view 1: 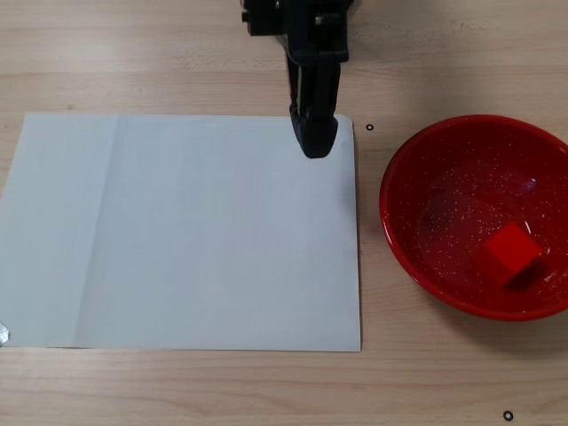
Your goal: Grasp the red cube and put it in the red bowl.
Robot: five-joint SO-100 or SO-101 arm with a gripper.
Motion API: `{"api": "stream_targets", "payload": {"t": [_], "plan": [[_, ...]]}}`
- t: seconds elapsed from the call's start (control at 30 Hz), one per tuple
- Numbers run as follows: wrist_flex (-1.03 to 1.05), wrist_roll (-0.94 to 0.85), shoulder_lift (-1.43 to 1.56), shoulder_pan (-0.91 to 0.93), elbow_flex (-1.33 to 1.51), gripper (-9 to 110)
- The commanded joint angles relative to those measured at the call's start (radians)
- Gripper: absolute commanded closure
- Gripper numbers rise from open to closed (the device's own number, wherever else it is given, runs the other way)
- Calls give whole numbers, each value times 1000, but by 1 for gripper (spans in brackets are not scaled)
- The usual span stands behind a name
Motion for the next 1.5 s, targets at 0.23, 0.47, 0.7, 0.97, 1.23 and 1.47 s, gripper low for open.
{"api": "stream_targets", "payload": {"t": [0.23,0.47,0.7,0.97,1.23,1.47], "plan": [[-195,34,328,-14,278,101],[-275,38,469,-29,479,101],[-344,32,584,-23,637,101],[-284,-38,666,-3,690,101],[-95,-103,667,0,690,101],[-49,-74,667,3,692,101]]}}
